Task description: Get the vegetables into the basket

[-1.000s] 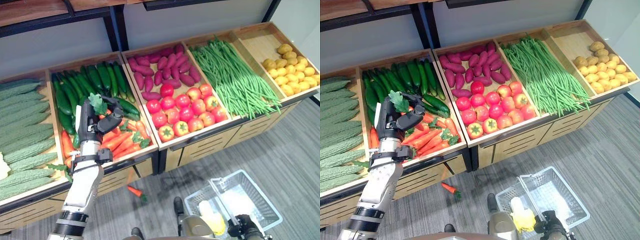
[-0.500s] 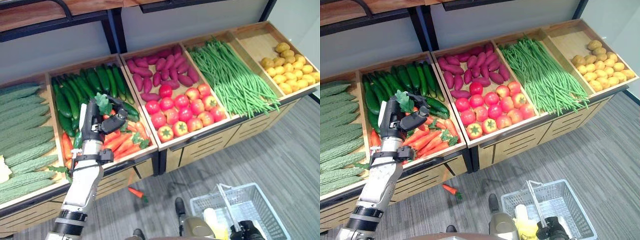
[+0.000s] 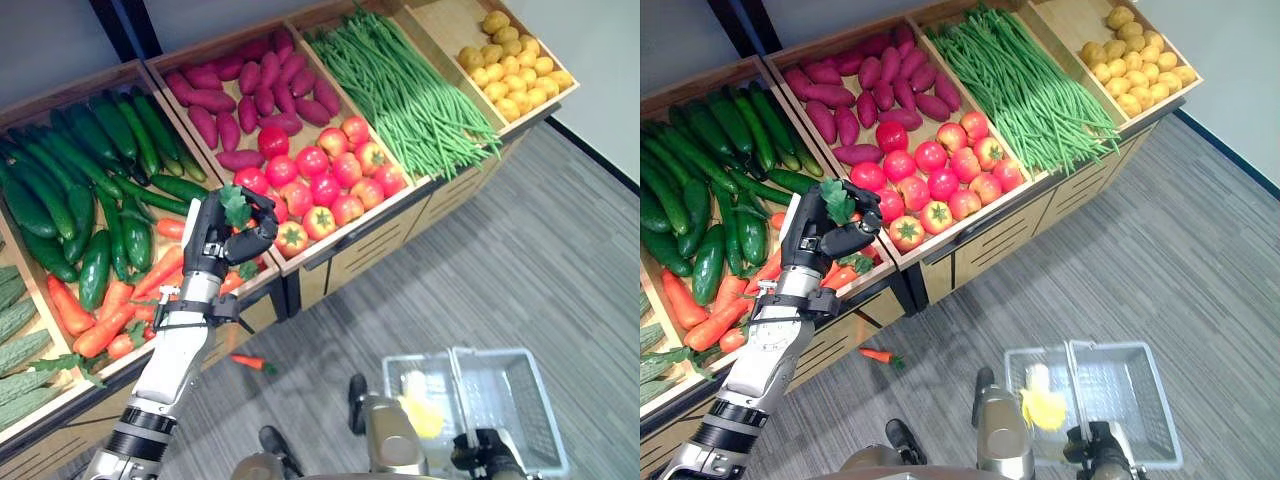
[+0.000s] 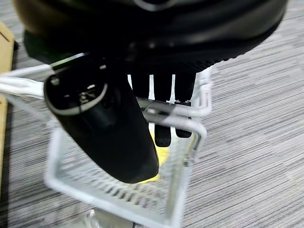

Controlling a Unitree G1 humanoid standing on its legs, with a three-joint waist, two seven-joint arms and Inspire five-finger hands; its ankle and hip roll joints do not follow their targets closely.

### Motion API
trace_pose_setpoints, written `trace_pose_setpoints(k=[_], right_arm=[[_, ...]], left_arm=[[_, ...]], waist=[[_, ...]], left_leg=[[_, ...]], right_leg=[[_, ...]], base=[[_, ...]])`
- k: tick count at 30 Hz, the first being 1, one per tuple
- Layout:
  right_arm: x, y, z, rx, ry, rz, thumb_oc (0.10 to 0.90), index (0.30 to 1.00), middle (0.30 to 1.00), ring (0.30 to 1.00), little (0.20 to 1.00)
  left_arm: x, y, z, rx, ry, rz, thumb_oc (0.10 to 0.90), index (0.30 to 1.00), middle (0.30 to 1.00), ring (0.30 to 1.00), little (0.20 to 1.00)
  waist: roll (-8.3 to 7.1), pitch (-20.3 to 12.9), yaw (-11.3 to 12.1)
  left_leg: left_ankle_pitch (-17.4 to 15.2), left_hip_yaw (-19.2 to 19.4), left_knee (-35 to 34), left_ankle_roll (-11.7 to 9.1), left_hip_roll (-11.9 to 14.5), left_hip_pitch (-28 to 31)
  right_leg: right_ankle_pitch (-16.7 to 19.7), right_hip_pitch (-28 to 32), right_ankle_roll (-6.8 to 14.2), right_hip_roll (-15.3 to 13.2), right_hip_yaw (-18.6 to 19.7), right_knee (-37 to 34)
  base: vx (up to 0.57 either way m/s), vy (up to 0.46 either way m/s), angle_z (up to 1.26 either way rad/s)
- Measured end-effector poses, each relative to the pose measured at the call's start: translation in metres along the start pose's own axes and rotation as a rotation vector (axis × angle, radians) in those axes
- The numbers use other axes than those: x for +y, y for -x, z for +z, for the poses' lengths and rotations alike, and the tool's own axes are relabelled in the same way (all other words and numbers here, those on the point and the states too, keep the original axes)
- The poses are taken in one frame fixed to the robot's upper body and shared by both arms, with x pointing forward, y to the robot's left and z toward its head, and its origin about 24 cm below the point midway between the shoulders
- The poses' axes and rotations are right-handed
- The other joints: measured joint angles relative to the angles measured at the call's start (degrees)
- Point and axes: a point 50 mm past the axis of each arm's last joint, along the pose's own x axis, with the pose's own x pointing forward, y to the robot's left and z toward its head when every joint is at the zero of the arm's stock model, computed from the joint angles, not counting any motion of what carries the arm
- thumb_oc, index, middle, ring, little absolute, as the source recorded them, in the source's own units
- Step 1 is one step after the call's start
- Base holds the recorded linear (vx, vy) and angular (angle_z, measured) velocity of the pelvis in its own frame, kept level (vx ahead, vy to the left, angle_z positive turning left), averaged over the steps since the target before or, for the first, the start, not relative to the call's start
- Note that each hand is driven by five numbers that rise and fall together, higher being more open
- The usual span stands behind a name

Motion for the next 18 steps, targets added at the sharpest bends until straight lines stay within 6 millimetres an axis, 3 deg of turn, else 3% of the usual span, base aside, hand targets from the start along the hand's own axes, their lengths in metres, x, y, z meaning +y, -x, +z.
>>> trace_pose_setpoints(k=[2, 4, 6, 7, 8, 10, 11, 12, 14, 15, 18], right_arm=[[0.0, 0.0, 0.001, 0.0, 0.015, 0.003, 0.4, 0.3, 0.3, 0.3, 0.3], [0.002, 0.002, -0.006, 0.006, 0.037, 0.012, 0.4, 0.3, 0.3, 0.3, 0.3], [0.001, 0.003, -0.007, 0.008, 0.044, 0.013, 0.4, 0.3, 0.3, 0.3, 0.3], [-0.003, 0.002, -0.008, 0.005, 0.045, 0.002, 0.4, 0.3, 0.3, 0.3, 0.3], [-0.006, 0.002, -0.006, -0.004, 0.045, -0.005, 0.4, 0.3, 0.3, 0.3, 0.3], [-0.01, -0.001, -0.001, -0.005, 0.052, -0.014, 0.4, 0.3, 0.3, 0.3, 0.3], [-0.015, -0.004, 0.004, -0.013, 0.064, -0.025, 0.4, 0.3, 0.3, 0.3, 0.3], [-0.018, -0.006, 0.01, -0.028, 0.065, -0.034, 0.4, 0.3, 0.3, 0.3, 0.3], [-0.022, -0.008, 0.018, -0.051, 0.066, -0.046, 0.4, 0.3, 0.3, 0.3, 0.3], [-0.021, -0.007, 0.019, -0.061, 0.063, -0.043, 0.4, 0.3, 0.3, 0.3, 0.3], [-0.019, -0.005, 0.012, -0.06, 0.054, -0.045, 0.4, 0.3, 0.3, 0.3, 0.3]], left_arm=[[-0.005, -0.006, 0.008, -0.041, 0.024, -0.013, 0.4, 0.3, 0.3, 0.3, 0.3], [-0.01, -0.005, 0.009, -0.047, 0.045, -0.022, 0.4, 0.3, 0.3, 0.3, 0.3], [-0.012, -0.004, 0.008, -0.044, 0.061, -0.023, 0.4, 0.3, 0.3, 0.3, 0.3], [-0.015, -0.005, 0.008, -0.041, 0.081, -0.024, 0.4, 0.3, 0.3, 0.3, 0.3], [-0.018, -0.006, 0.009, -0.046, 0.094, -0.032, 0.4, 0.3, 0.3, 0.3, 0.3], [-0.022, -0.007, 0.01, -0.052, 0.113, -0.031, 0.4, 0.3, 0.3, 0.3, 0.3], [-0.023, -0.006, 0.009, -0.048, 0.112, -0.037, 0.4, 0.3, 0.3, 0.3, 0.3], [-0.023, -0.006, 0.011, -0.054, 0.101, -0.051, 0.4, 0.3, 0.3, 0.3, 0.3], [-0.024, -0.009, 0.014, -0.071, 0.099, -0.057, 0.4, 0.3, 0.3, 0.3, 0.3], [-0.026, -0.011, 0.015, -0.078, 0.102, -0.062, 0.4, 0.3, 0.3, 0.3, 0.3], [-0.035, -0.012, 0.016, -0.083, 0.111, -0.097, 0.4, 0.3, 0.3, 0.3, 0.3]], waist=[[0.85, 0.03, 0.4], [1.75, -0.31, 0.69], [2.8, -0.7, 1.12], [3.42, -0.88, -0.06], [3.41, -0.92, -0.37], [3.05, -0.81, -0.2], [2.39, -0.57, 1.23], [2.49, -0.62, 1.84], [2.45, -0.6, 1.45], [2.24, -0.48, 1.27], [1.98, -1.09, -0.54]], left_leg=[[0.04, 1.61, 1.09, -1.34, 2.12, 0.86], [-0.15, 1.52, 4.19, -1.61, 4.18, 0.57], [0.15, 0.23, 7.02, -1.64, 6.14, 0.31], [0.43, -1.71, 9.71, -1.99, 7.14, -0.61], [1.56, -2.99, 16.78, -3.69, 9.07, -2.99], [1.78, -10.32, 26.32, -6.0, 9.75, -6.99], [-1.44, -20.09, 24.4, -8.7, 5.62, -7.27], [-3.32, -27.33, 19.93, -8.87, 2.58, -7.25], [-2.59, -33.53, 10.54, -8.15, 0.48, -7.94], [-0.89, -32.92, 7.39, -6.98, 0.45, -9.22], [1.49, -28.01, 8.48, -4.02, -0.52, -11.78]], right_leg=[[-0.53, 2.31, -0.94, 1.06, -2.61, -4.2], [-1.16, 2.8, -2.38, 3.24, -1.53, -4.69], [0.55, 4.06, -4.08, 5.35, -0.07, -6.63], [-0.14, 3.99, -4.59, 6.08, 0.3, -6.36], [0.49, 4.12, -6.11, 6.44, 1.73, -6.13], [0.69, 4.42, -6.49, 6.97, 5.42, -6.17], [1.17, 4.33, -6.19, 7.5, 8.79, -6.3], [1.32, 4.4, -5.54, 7.7, 10.66, -6.96], [1.35, 4.87, -4.88, 8.73, 12.53, -8.02], [1.27, 5.74, -5.0, 9.5, 12.14, -8.2], [0.35, 6.19, -5.73, 9.54, 10.53, -8.12]], base=[[0.04, -0.246, -0.37], [0.0, -0.27, -0.39], [-0.05, -0.327, -0.53], [-0.07, -0.232, -0.56], [-0.07, -0.095, -0.49], [-0.01, 0.02, -0.89], [-0.01, 0.04, -1.38], [0.01, 0.029, -1.25], [0.0, 0.088, -0.8], [-0.01, 0.198, -0.54], [-0.02, 0.206, 0.08]])
